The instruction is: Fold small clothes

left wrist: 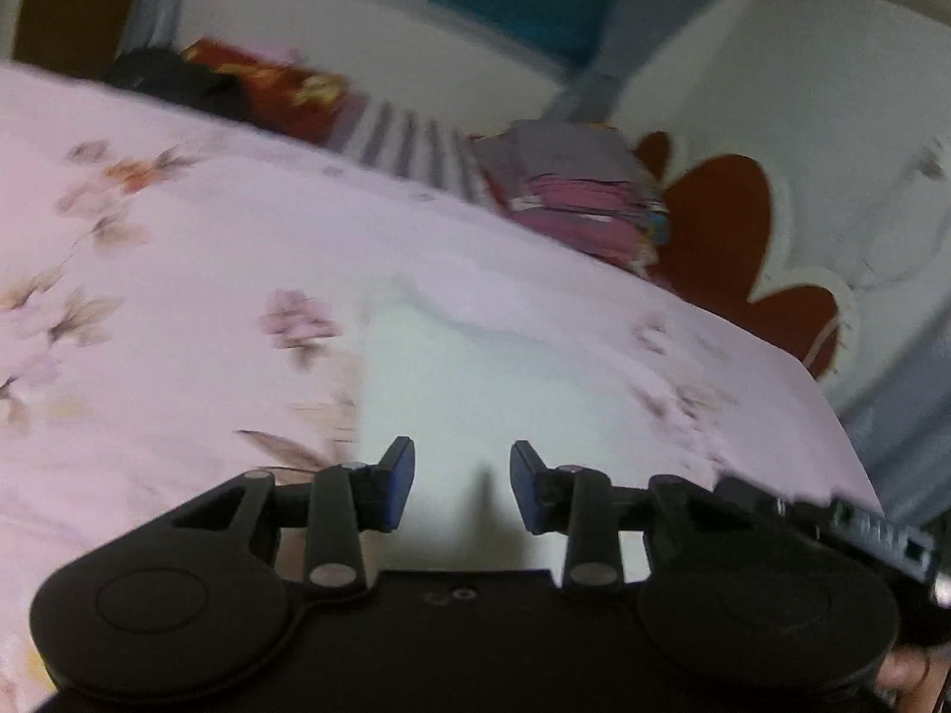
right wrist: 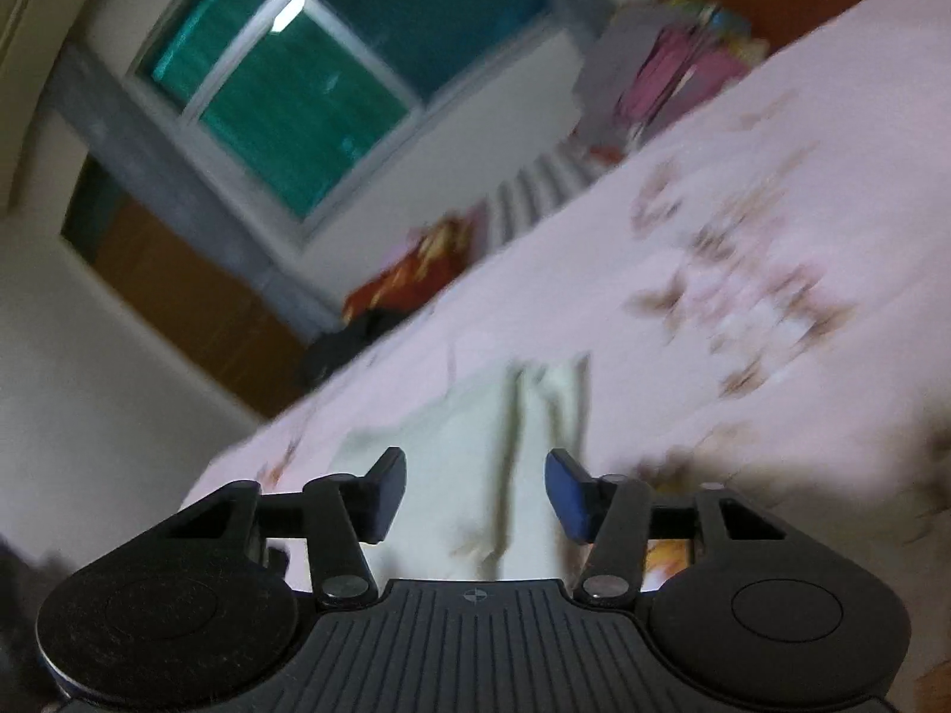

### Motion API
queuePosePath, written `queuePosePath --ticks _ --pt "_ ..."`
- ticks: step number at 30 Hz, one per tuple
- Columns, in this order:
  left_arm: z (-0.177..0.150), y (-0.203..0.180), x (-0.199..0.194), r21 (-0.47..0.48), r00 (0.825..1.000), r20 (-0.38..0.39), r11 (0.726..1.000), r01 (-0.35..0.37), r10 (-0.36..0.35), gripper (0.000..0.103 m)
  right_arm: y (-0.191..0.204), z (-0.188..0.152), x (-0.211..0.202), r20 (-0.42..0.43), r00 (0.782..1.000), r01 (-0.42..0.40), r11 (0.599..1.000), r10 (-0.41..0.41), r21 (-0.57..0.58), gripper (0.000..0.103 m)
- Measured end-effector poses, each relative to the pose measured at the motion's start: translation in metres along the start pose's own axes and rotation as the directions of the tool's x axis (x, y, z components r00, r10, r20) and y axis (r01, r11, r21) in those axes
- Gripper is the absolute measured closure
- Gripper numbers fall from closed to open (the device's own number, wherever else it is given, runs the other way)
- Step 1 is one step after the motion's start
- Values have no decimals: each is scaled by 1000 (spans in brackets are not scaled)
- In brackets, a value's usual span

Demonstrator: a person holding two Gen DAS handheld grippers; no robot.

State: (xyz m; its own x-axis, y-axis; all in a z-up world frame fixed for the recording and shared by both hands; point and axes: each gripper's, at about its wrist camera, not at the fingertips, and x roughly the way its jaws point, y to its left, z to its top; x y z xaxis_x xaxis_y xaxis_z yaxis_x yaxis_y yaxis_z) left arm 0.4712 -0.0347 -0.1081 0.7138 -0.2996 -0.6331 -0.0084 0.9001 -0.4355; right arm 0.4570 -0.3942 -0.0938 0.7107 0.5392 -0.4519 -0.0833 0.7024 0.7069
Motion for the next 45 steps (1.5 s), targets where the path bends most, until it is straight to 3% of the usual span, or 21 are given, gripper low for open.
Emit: queuePosePath --ticks 5,11,15,17,22,23,24,29,32,35,37,39,41,43,45 --pt "-5 19 17 -11 998 -54 1000 -22 21 72 11 -15 37 -113 994 0 999 -4 -42 58" --pt "-8 29 28 -9 998 -67 1000 -17 16 70 11 -22 58 -157 986 40 996 -51 -76 58" --pt "-4 32 27 19 998 -64 1000 5 -4 75 16 -24 67 -184 983 3 996 -20 -92 59" --pt "2 36 24 22 999 -40 999 30 -29 77 19 -23 71 -184 982 26 992 -49 -123 59" --pt "6 34 39 90 995 -92 995 35 -27 75 17 -21 84 -203 978 28 993 -50 -112 59" --pt "7 34 40 87 995 -92 996 36 -28 75 20 -22 88 -207 977 29 991 -56 -130 64" --pt "8 32 37 93 996 -83 995 37 -29 79 25 -22 91 -217 974 35 986 -70 -163 93" --pt "15 1 10 190 992 12 974 122 -126 81 38 -16 71 -166 985 15 980 -48 -198 93" --pt "13 -20 32 257 992 -61 959 123 -111 81 39 -10 49 -145 988 21 980 -51 -199 93" --pt "-1 -23 59 269 987 -136 955 123 -89 81 20 -14 49 -148 983 84 980 -112 -182 93" --pt "-7 -28 60 301 987 -136 946 118 -80 81 2 -18 62 -196 973 96 985 -123 -140 93" --pt "-4 -32 58 323 987 -146 939 116 -72 81 -3 -15 62 -188 977 84 991 -103 -109 92" --pt "4 -32 49 313 987 -122 940 135 -101 81 0 -11 54 -172 980 84 990 -103 -112 86" --pt "17 -30 45 303 989 -80 943 140 -121 81 3 -4 39 -109 987 104 985 -119 -137 76" --pt "31 -28 52 298 992 -51 946 124 -114 81 3 6 33 -56 990 122 982 -131 -142 76"
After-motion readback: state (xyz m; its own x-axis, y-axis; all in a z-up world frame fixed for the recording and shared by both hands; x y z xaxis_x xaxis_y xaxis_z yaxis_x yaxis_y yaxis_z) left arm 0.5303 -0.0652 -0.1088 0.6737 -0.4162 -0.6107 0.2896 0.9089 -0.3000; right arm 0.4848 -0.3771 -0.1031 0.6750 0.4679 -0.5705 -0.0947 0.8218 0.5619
